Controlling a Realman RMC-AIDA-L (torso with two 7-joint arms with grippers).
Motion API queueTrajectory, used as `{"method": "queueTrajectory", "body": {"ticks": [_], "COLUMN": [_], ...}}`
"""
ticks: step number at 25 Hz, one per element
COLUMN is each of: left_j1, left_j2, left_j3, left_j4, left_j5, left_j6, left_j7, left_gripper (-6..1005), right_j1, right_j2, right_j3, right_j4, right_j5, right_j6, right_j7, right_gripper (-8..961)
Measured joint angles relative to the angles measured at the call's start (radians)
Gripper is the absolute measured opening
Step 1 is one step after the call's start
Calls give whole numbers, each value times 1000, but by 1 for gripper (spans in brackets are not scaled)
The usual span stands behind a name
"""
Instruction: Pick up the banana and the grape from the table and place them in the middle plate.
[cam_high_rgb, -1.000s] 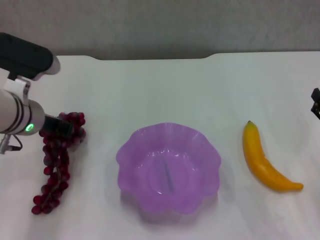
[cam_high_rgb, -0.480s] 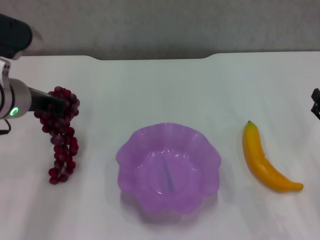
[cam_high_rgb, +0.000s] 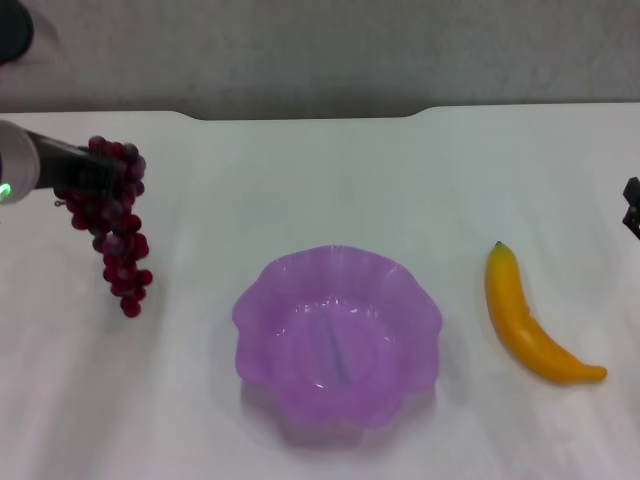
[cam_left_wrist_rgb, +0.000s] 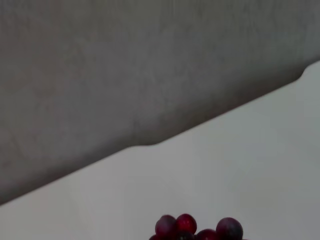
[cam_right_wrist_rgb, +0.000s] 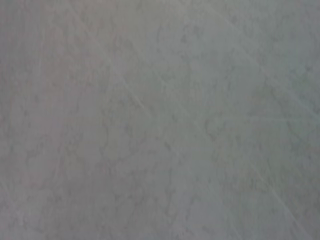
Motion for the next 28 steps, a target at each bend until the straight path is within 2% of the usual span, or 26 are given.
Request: {"method": "queueTrajectory", "body": {"ticks": [6,7,15,24,28], "left_j1": [8,13,32,57,56], "left_j2": [-1,-1,-4,-6,-6], "left_j3": [-22,-26,-27,25,85], "left_j4": [66,108,227,335,345], "left_j5": [0,0,0,-3,-3], "left_j6": [31,51,106,162,180], "left_j7": [22,26,47,51,46], "left_gripper": [182,181,178,177,178], "right_j1": [0,0,0,-2,-2], "right_j2": [0,0,0,-1,-1], "right_j3": [-1,-1,1,1,1], "right_j4": [1,1,2,1,0], "right_j5": [0,0,0,0,-2], "right_j6": [0,0,0,0,0], "right_j7": [0,0,0,0,-1], "right_gripper": [836,836,836,835,836]}}
